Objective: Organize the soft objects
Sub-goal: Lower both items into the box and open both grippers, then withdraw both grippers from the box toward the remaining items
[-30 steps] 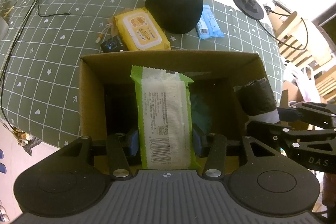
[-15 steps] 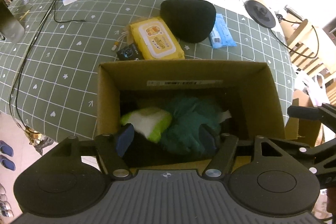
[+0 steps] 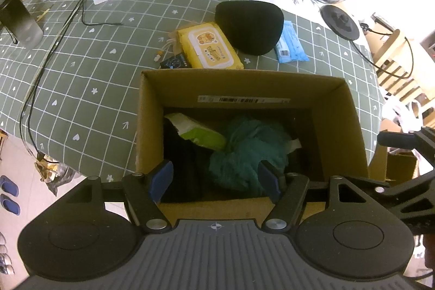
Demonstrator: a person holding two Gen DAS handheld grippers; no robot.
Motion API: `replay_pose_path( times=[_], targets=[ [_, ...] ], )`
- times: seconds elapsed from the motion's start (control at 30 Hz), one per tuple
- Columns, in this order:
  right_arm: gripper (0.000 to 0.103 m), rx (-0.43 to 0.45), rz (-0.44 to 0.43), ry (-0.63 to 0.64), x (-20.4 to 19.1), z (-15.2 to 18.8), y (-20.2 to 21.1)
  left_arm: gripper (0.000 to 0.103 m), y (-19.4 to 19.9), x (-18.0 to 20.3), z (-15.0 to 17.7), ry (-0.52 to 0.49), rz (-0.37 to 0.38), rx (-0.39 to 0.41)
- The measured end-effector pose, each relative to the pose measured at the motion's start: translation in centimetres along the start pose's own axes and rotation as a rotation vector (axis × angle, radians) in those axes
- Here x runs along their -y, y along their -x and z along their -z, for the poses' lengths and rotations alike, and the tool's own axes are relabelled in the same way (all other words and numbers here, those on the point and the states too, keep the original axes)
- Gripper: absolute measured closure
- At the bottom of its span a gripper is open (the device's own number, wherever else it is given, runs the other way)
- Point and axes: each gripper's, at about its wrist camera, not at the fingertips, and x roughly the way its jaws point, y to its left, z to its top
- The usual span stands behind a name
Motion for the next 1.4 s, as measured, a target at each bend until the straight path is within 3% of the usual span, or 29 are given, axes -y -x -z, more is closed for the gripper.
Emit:
replay_pose_path(
  times=[0.77, 1.4],
  targets=[
    [0.000, -0.060, 0.143, 0.109, -0.8, 0.2, 0.0, 0.035, 1.9, -1.3, 2.9, 0.040, -0.001, 0.037],
    [0.000, -0.026, 0.201, -0.003, 2.2, -2.3, 0.5, 0.035, 2.2, -2.3, -0.6, 0.018, 0.054, 0.113]
  ],
)
